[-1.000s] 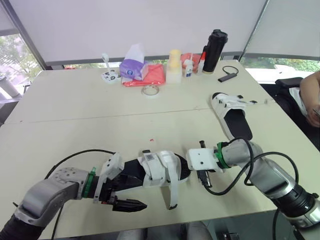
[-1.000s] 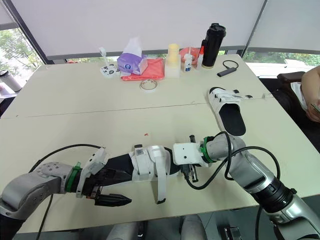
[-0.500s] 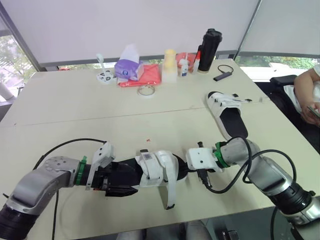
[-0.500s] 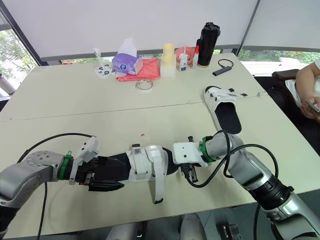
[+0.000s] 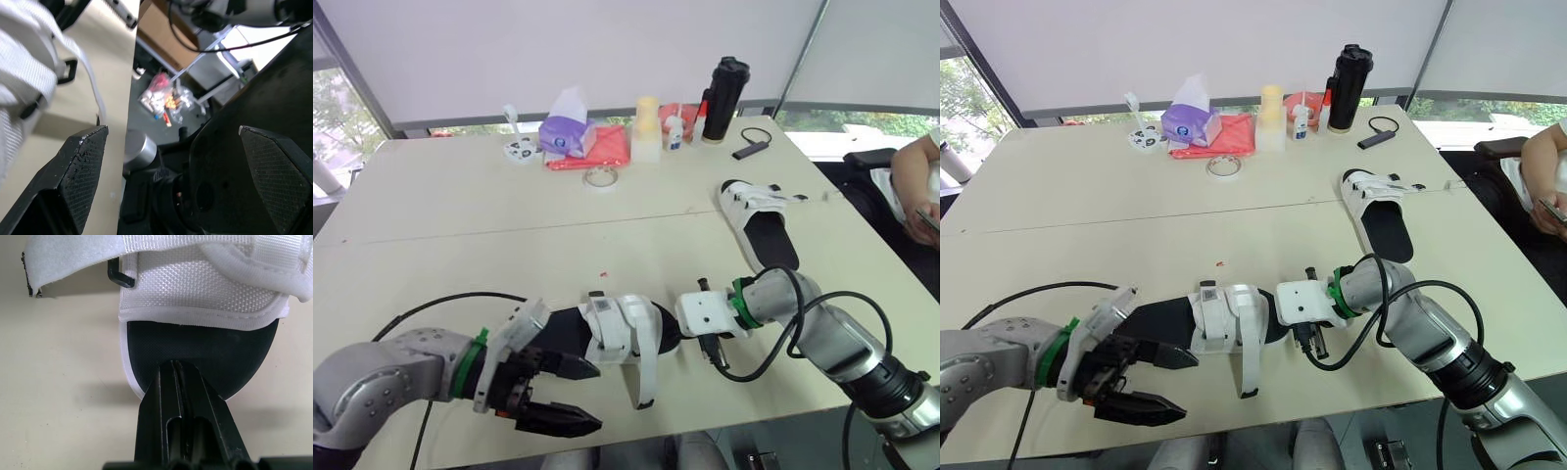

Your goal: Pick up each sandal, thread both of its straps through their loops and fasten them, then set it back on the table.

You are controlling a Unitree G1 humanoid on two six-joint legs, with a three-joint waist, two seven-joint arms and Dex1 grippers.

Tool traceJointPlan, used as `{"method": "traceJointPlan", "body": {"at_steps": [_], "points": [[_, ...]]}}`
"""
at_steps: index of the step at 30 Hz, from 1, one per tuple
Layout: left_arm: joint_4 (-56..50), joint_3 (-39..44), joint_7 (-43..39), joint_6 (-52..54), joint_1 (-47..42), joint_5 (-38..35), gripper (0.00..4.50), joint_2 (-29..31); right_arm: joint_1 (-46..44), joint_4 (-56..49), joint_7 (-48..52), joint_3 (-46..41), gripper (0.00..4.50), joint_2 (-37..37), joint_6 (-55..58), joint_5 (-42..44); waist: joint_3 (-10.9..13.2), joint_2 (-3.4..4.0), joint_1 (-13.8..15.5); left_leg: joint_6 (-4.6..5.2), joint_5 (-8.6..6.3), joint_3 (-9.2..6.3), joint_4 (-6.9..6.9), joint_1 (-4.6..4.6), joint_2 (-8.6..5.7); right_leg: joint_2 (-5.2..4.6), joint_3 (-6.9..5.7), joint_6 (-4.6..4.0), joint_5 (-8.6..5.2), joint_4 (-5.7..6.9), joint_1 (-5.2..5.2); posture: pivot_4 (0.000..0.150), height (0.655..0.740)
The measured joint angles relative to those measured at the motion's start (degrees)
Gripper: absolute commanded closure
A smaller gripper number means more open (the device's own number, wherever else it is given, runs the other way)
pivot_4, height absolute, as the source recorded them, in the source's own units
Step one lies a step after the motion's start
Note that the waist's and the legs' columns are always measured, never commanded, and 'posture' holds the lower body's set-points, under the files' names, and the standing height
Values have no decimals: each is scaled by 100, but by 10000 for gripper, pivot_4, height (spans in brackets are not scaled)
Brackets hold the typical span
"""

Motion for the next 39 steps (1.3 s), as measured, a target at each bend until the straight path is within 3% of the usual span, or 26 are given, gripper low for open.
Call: {"method": "traceJointPlan", "body": {"at_steps": [7,16,30,33,39], "points": [[45,-1139,1128,-382,150,1192,402,-978,-22,0,8,25,45000,33,49,-22,-2,-3,24,0,0,4,7,3,4,8,5,-7,4,2,2,1500,7400],[425,-1872,1491,-1076,63,2293,402,-1689,-24,-55,57,39,45000,31,100,-22,-2,-2,27,0,0,3,9,2,6,12,5,-9,6,3,2,1500,7400],[700,-2081,1756,-1269,94,2627,402,-2520,56,-158,52,34,45000,0,175,-27,-4,1,39,0,1,1,27,4,5,12,5,-10,7,6,14,1500,7400],[759,-2063,1820,-1194,72,2576,8268,-2636,64,-158,31,34,45000,1,175,-31,-5,1,38,0,1,1,29,6,5,12,5,-11,8,6,17,1500,7400],[790,-1981,1943,-1086,11,2509,37940,-2825,86,-159,10,31,45000,0,161,-30,-5,2,34,1,1,-1,29,7,5,13,5,-11,8,10,17,1500,7400]]}}
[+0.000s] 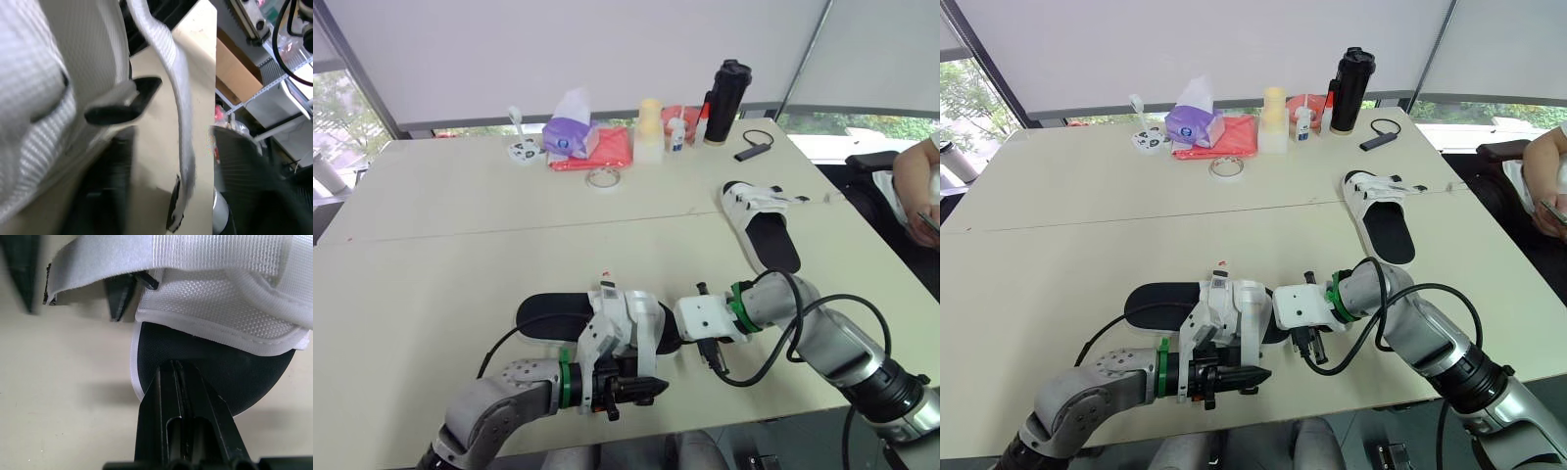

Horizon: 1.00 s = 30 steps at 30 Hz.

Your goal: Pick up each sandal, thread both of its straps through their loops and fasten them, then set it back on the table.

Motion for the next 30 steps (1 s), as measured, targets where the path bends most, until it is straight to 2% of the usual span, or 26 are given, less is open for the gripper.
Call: {"method": "traceJointPlan", "body": {"at_steps": [1,2,5,9,15,20,30], "points": [[-1,1,2,4,0,-20,43164,-12,4,0,0,0,45000,0,-8,1,0,0,1,0,0,0,0,0,0,0,0,0,0,0,0,1500,7400],[-9,12,0,6,-1,-62,44172,-23,7,0,2,0,45000,0,-12,2,-1,0,3,0,0,0,0,3,0,0,0,0,0,1,3,1500,7400],[-7,28,-2,27,-15,-100,44172,17,21,0,-17,0,45000,0,-12,0,-1,0,1,0,0,0,3,6,0,0,0,-1,0,3,7,1500,7400],[-117,195,-252,36,-46,-233,44172,421,28,0,-35,4,45000,0,-36,1,-1,2,-3,0,0,-1,3,6,1,1,0,-1,0,8,1,1500,7400],[-122,914,-564,345,-539,-1159,44172,554,33,3,-60,10,45000,1,-55,-6,-1,1,-5,0,0,-2,4,6,1,1,0,-1,0,10,3,1500,7400],[437,1275,-328,607,-1277,-1631,44172,216,24,7,-106,49,45000,34,-83,-49,-2,-1,-6,1,1,-4,10,10,0,4,0,0,0,19,7,1500,7400],[1661,1154,-420,730,-2188,-1498,44172,-167,28,-11,-209,102,45000,94,-103,-193,-2,-3,-29,1,1,-3,29,26,3,9,6,0,-4,63,7,1500,7400]]}}
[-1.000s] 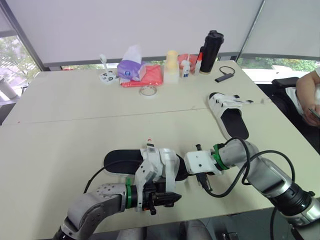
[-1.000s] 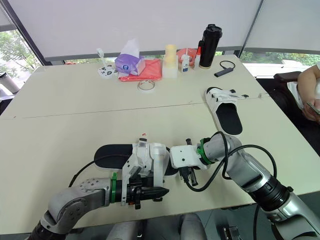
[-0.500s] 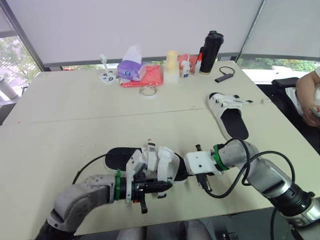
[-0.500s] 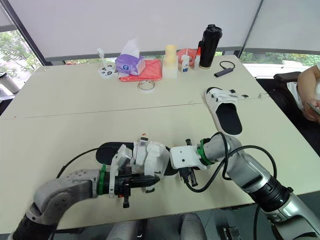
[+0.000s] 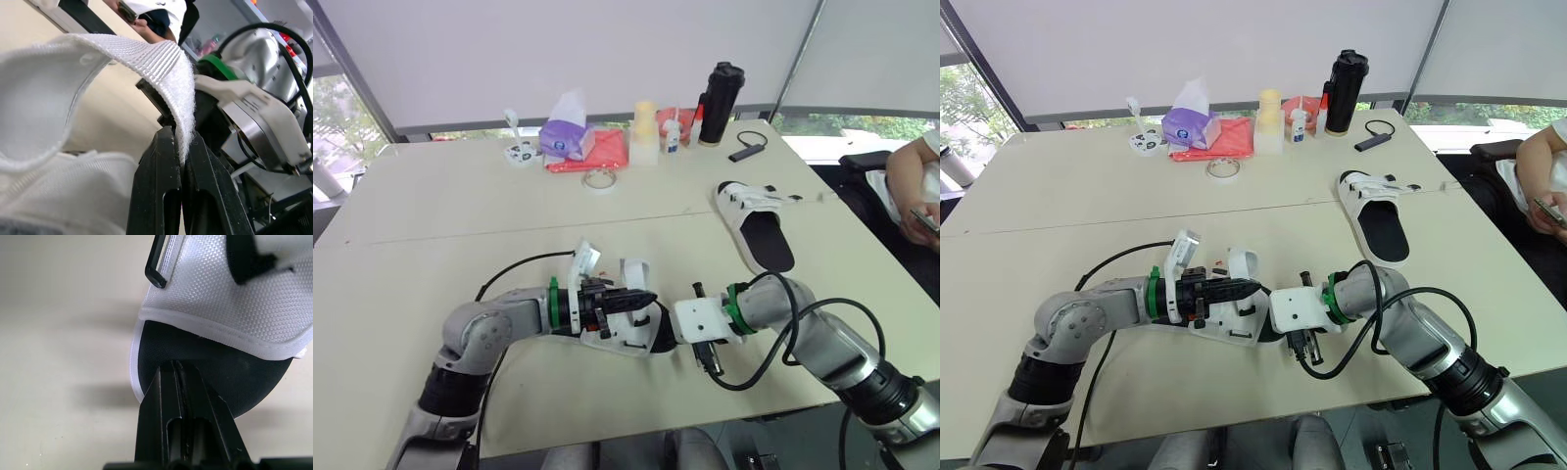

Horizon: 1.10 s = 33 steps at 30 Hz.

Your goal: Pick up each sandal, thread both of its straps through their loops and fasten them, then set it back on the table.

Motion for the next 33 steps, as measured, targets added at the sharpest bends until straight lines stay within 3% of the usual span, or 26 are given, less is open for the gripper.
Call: {"method": "traceJointPlan", "body": {"at_steps": [18,33], "points": [[33,-251,-630,223,71,66,44172,272,70,-91,-107,-3,45000,32,46,-54,0,1,-24,-1,0,-2,0,1,2,0,2,-7,-4,1,-1,1500,7400],[412,-704,-1591,-667,-67,970,44172,453,57,-76,-87,-1,45000,37,0,-64,-1,1,-19,-1,-1,-2,-1,2,3,0,2,-9,-5,1,-1,1500,7400]]}}
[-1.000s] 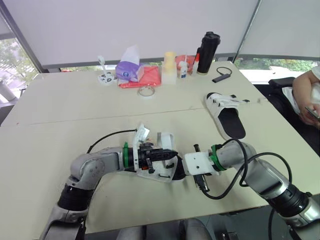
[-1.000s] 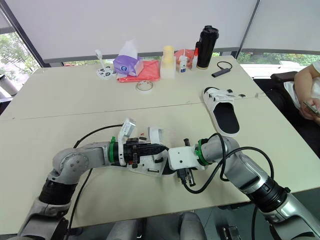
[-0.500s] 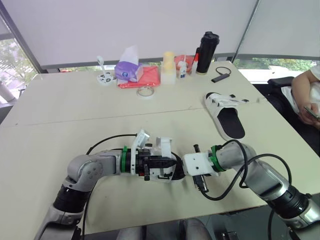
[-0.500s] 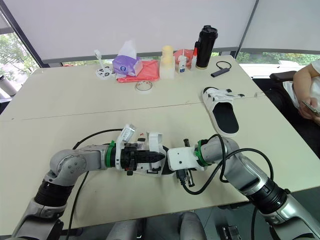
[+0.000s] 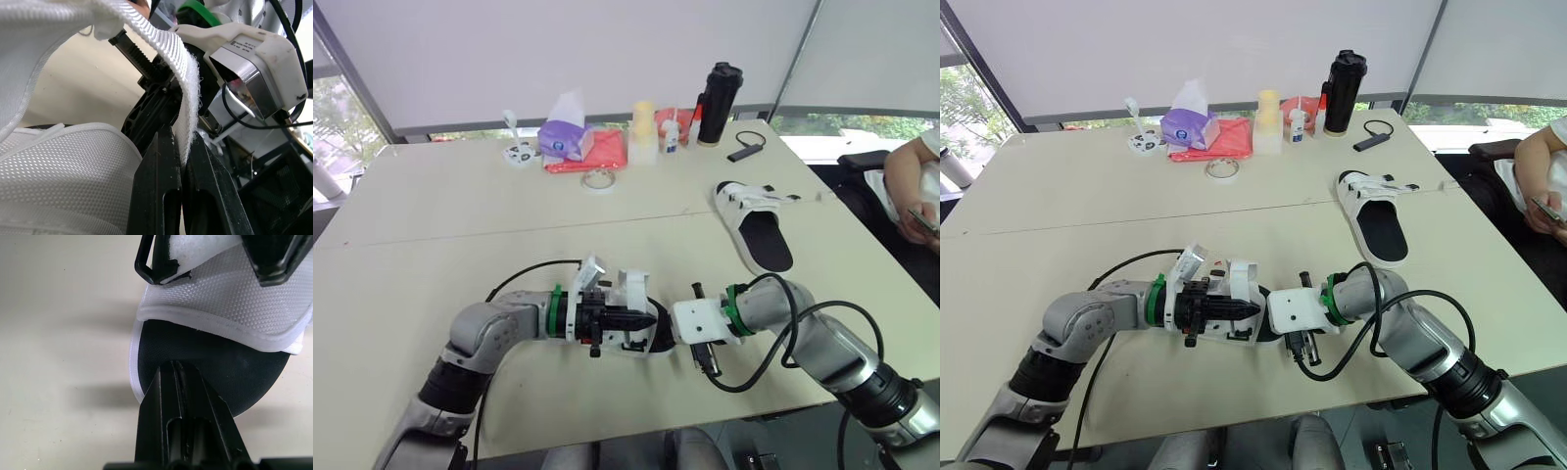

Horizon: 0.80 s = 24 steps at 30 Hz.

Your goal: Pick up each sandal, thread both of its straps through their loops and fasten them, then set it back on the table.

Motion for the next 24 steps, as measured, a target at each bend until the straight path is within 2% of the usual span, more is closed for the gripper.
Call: {"method": "traceJointPlan", "body": {"at_steps": [24], "points": [[400,-93,-794,-341,-146,474,44172,154,1,-1,0,1,45000,0,3,-9,0,0,-3,0,0,0,-3,0,1,0,0,0,-1,0,-2,1500,7400]]}}
